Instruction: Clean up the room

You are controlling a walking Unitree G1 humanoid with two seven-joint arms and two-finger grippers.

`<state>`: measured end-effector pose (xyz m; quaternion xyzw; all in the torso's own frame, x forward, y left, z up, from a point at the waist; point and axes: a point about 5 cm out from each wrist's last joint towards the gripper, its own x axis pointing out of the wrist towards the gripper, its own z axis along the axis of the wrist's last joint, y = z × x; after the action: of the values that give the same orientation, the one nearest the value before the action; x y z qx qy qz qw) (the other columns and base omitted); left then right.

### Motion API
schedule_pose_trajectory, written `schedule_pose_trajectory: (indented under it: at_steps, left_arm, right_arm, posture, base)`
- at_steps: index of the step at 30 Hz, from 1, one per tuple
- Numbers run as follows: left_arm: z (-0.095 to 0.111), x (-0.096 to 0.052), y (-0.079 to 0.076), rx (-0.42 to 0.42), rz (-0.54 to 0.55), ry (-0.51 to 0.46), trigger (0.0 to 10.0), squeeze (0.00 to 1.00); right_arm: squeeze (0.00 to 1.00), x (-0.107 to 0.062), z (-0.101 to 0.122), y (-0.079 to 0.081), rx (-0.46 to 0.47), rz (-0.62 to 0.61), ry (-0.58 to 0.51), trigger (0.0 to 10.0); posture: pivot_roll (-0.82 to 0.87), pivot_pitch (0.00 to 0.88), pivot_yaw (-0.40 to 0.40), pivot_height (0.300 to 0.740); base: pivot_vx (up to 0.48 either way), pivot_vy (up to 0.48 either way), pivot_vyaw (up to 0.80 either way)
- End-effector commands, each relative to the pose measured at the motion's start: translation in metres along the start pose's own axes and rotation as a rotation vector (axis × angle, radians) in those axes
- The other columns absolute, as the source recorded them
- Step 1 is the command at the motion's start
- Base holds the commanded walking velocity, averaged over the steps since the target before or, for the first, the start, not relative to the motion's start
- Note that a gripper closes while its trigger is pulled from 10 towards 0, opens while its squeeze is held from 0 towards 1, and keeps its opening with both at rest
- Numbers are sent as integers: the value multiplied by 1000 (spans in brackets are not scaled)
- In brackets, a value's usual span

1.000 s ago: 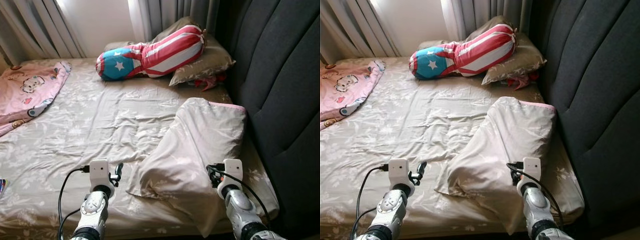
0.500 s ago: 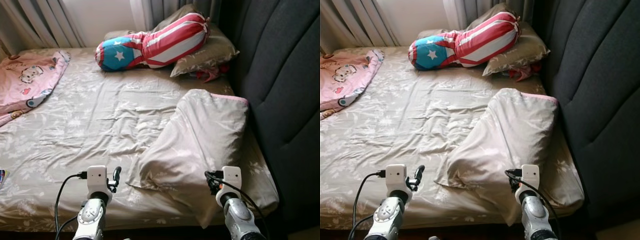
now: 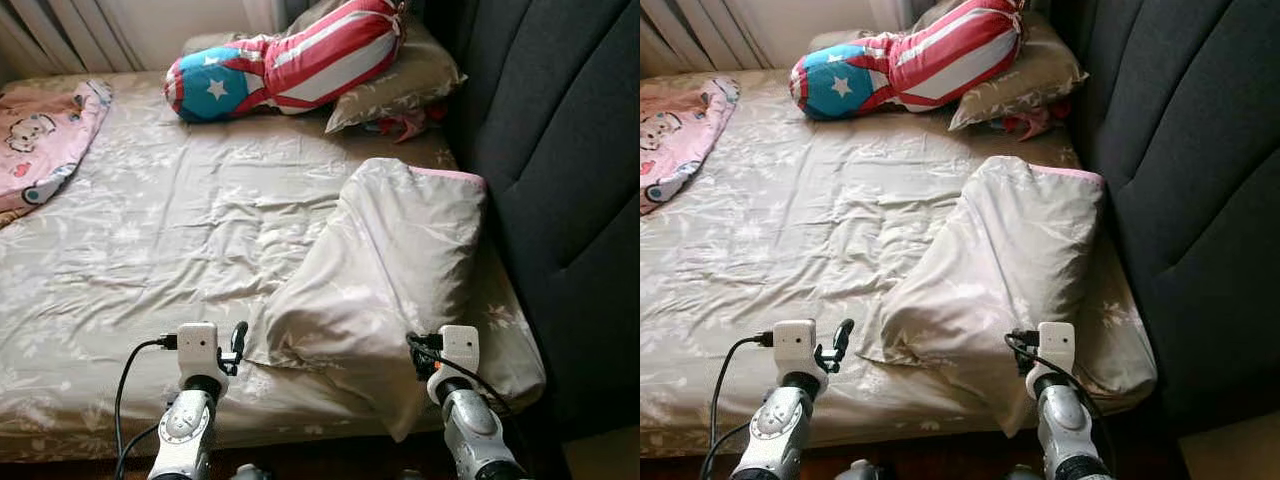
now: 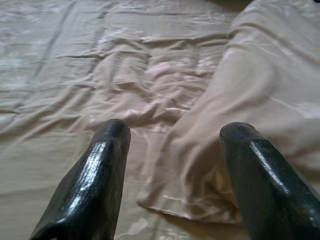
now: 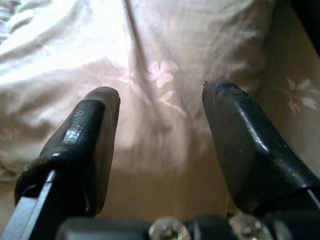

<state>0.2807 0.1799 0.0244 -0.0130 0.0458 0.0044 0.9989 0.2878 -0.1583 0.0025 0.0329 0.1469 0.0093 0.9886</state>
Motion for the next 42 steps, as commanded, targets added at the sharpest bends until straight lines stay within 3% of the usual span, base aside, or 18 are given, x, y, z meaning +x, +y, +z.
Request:
schedule_pose_trajectory:
  at_steps: [1, 21, 42]
  left_arm:
    - [-6, -6, 3, -8, 9, 22, 10000, 0]
    - [-5, -6, -3, -14, -20, 30, 10000, 0]
    - [0, -1, -2, -23, -10, 16, 10000, 0]
  right_arm:
    - [0, -3, -4, 2, 2, 7, 3, 10000]
    - [0, 0, 7, 5, -6, 19, -54, 10000]
    - [0, 1, 9, 6, -15, 10, -64, 10000]
  posture:
    - [-100, 181, 29, 666]
    - [-106, 161, 31, 666]
    - [-100, 181, 22, 666]
  base:
    - [0, 0, 0]
    - [0, 0, 0]
    - [262, 0, 0]
